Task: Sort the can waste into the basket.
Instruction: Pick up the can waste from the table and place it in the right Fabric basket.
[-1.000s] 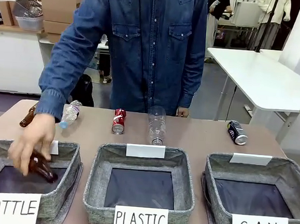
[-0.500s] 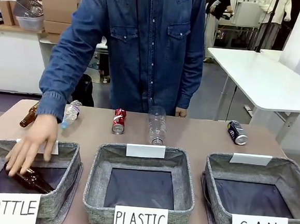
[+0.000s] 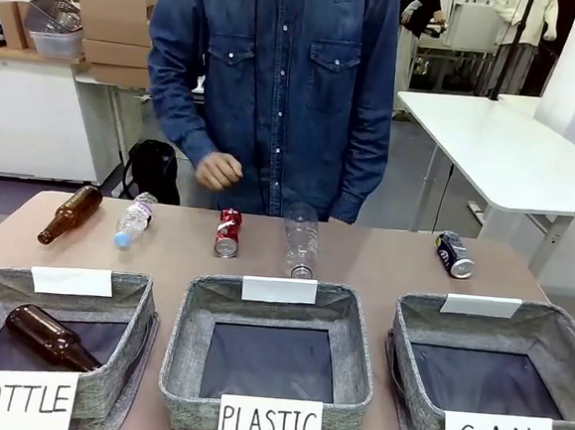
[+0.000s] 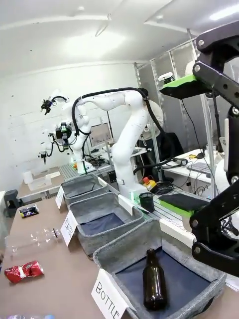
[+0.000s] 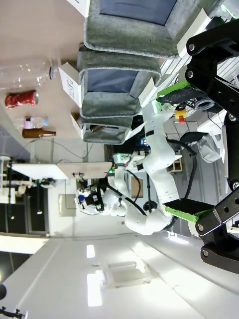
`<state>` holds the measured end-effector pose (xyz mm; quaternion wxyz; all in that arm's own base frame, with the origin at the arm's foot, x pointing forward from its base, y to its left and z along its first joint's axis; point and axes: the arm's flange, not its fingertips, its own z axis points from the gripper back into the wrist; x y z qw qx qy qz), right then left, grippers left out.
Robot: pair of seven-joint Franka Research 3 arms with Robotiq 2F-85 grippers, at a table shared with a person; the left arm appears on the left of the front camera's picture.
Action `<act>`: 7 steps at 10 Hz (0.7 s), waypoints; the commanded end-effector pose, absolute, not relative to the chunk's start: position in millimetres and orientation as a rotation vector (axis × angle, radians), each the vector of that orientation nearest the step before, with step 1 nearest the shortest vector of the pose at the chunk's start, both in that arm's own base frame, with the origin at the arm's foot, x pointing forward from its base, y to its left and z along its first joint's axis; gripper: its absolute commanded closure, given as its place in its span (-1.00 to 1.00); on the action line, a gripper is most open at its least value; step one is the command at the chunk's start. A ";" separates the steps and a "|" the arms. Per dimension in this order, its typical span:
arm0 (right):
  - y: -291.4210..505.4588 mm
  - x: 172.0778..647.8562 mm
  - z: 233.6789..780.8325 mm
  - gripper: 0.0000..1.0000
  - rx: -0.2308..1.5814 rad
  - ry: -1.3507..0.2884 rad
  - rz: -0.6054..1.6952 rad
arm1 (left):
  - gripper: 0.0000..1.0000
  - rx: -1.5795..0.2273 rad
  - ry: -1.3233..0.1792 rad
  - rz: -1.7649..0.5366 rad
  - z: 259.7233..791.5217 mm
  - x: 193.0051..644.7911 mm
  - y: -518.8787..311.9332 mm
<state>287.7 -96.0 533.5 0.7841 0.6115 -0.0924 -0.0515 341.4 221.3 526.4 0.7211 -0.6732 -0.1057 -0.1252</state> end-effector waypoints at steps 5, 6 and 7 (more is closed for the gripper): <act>-95.7 289.5 535.2 -1.00 1.334 -0.218 -0.088 | -1.00 -1.100 0.070 -0.326 518.1 446.7 4.1; -95.7 289.5 535.2 -1.00 1.334 -0.218 -0.088 | -1.00 -1.022 0.073 -0.316 511.5 464.9 -32.0; -95.7 289.5 535.2 -1.00 1.334 -0.218 -0.088 | -1.00 -0.938 0.148 -0.346 499.0 484.9 -77.5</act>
